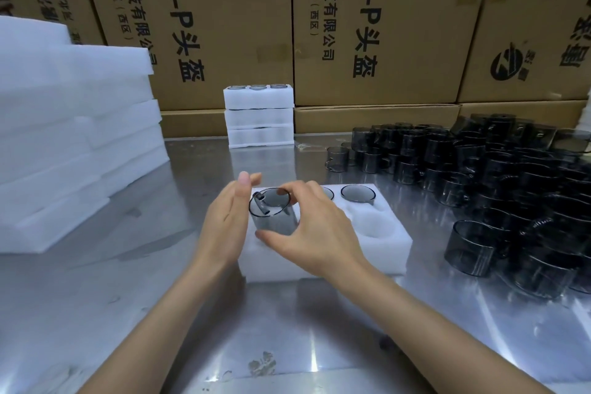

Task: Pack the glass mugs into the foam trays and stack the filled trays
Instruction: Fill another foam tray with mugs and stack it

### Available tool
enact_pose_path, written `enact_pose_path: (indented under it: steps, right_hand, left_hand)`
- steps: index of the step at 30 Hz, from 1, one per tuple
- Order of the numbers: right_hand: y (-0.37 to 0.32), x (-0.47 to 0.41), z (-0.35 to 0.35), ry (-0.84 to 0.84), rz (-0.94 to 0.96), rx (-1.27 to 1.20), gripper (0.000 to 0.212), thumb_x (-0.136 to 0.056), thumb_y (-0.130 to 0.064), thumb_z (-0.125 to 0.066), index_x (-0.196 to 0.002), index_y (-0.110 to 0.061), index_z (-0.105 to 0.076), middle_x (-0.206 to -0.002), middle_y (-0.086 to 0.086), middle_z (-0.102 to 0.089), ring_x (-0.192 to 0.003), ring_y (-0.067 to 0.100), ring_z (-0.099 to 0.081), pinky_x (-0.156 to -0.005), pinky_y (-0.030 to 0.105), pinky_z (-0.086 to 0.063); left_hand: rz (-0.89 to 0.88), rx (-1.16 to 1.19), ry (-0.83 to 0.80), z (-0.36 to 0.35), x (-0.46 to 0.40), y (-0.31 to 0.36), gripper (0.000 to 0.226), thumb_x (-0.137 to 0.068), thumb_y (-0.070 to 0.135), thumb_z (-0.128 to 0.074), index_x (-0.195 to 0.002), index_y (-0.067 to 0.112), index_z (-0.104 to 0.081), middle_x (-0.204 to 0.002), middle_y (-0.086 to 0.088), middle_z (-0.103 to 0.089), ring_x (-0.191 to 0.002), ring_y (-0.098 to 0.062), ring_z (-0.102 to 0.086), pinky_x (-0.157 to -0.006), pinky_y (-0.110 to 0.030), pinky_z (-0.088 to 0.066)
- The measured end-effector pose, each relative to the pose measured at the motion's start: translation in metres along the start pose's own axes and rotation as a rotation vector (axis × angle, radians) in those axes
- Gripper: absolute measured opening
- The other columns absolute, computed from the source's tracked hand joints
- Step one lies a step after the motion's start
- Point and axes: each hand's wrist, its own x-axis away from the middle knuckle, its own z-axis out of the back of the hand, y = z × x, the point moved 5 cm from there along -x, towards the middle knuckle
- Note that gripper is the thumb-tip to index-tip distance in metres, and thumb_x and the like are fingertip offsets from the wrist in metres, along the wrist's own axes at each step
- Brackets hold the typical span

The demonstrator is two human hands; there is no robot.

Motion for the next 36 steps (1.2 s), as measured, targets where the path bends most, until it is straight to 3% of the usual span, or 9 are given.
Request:
enact_pose_path:
  steps: [4, 9, 13, 16, 22, 26, 29, 31, 36]
  right_hand:
    - [-0.003, 0.001, -0.001, 0.006, 0.032, 0.046, 0.051, -0.068, -0.055, -0.069, -0.11, -0.034, -0.05, -0.105, -0.016, -0.051, -0.102, 0.009, -0.053, -0.086, 0.028, -0.039]
    - [0.001, -0.001, -0.002, 0.006, 0.015, 0.082, 0.052, -0.068, -0.065, -0.066, -0.105, -0.033, -0.051, -0.104, -0.018, -0.055, -0.1, 0.007, -0.052, -0.078, 0.024, -0.031]
    - [0.002, 0.0, -0.002, 0.027, 0.019, 0.12, 0.054, -0.065, -0.071, -0.064, -0.102, -0.033, -0.051, -0.103, -0.018, -0.056, -0.099, 0.007, -0.052, -0.075, 0.025, -0.029]
    - [0.002, 0.0, -0.001, 0.029, -0.007, 0.117, 0.054, -0.061, -0.074, -0.065, -0.092, -0.036, -0.043, -0.098, -0.02, -0.053, -0.097, 0.007, -0.051, -0.073, 0.025, -0.027]
    - [0.003, -0.001, -0.003, 0.003, -0.044, 0.145, 0.061, -0.058, -0.077, -0.065, -0.089, -0.031, -0.041, -0.099, -0.016, -0.057, -0.098, 0.01, -0.052, -0.075, 0.027, -0.028]
    - [0.003, 0.0, -0.001, -0.028, -0.007, 0.149, 0.067, -0.065, -0.077, -0.059, -0.113, -0.03, -0.05, -0.117, -0.018, -0.055, -0.114, 0.008, -0.045, -0.087, 0.027, -0.034]
    - [-0.001, 0.005, 0.003, -0.084, 0.096, 0.122, 0.073, -0.083, -0.068, -0.046, -0.144, -0.03, -0.032, -0.146, -0.018, -0.037, -0.133, 0.003, -0.028, -0.105, 0.027, -0.027]
    - [-0.001, 0.009, 0.003, -0.126, 0.168, 0.196, 0.067, -0.091, -0.06, -0.038, -0.148, -0.028, -0.023, -0.153, -0.016, -0.026, -0.138, 0.003, -0.022, -0.11, 0.027, -0.024]
    - [0.002, 0.014, -0.005, -0.239, 0.204, 0.402, 0.058, -0.098, -0.053, -0.023, -0.149, -0.026, -0.022, -0.155, -0.013, -0.024, -0.142, 0.007, -0.016, -0.11, 0.03, -0.019]
  left_hand:
    - [-0.001, 0.019, -0.014, 0.004, 0.006, -0.003, 0.051, -0.087, 0.059, -0.026, -0.11, 0.032, -0.062, -0.117, 0.015, -0.062, -0.112, 0.004, -0.054, -0.094, -0.015, -0.037]
    - [-0.045, -0.021, -0.05, 0.003, 0.01, 0.001, 0.048, -0.091, 0.051, -0.026, -0.109, 0.029, -0.064, -0.113, 0.017, -0.063, -0.107, 0.008, -0.054, -0.087, -0.004, -0.036]
    - [-0.1, -0.087, -0.116, 0.001, 0.013, 0.002, 0.046, -0.099, 0.045, -0.026, -0.116, 0.022, -0.063, -0.117, 0.009, -0.064, -0.111, 0.001, -0.054, -0.092, -0.01, -0.037]
    - [-0.165, -0.122, -0.148, 0.004, 0.018, 0.006, 0.041, -0.096, 0.043, -0.027, -0.116, 0.032, -0.06, -0.117, 0.017, -0.062, -0.114, 0.0, -0.053, -0.095, -0.014, -0.037]
    - [-0.203, -0.144, -0.187, 0.008, 0.027, 0.007, 0.04, -0.093, 0.054, -0.025, -0.12, 0.044, -0.053, -0.122, 0.031, -0.055, -0.121, 0.004, -0.047, -0.095, -0.006, -0.032]
    - [-0.204, -0.209, -0.174, 0.013, 0.029, 0.006, 0.049, -0.09, 0.058, -0.026, -0.131, 0.039, -0.046, -0.135, 0.028, -0.048, -0.129, 0.005, -0.039, -0.109, -0.021, -0.03]
    - [-0.334, -0.342, -0.204, 0.018, 0.035, 0.012, 0.052, -0.094, 0.057, -0.025, -0.138, 0.034, -0.038, -0.144, 0.021, -0.04, -0.136, 0.0, -0.033, -0.112, -0.024, -0.025]
    - [-0.383, -0.442, -0.254, 0.017, 0.038, 0.013, 0.055, -0.094, 0.057, -0.024, -0.141, 0.03, -0.033, -0.147, 0.02, -0.035, -0.138, 0.001, -0.027, -0.115, -0.027, -0.02]
    - [-0.283, -0.629, -0.382, 0.011, 0.039, 0.005, 0.064, -0.084, 0.063, -0.015, -0.141, 0.037, -0.027, -0.146, 0.027, -0.027, -0.14, 0.01, -0.009, -0.117, -0.024, -0.006]
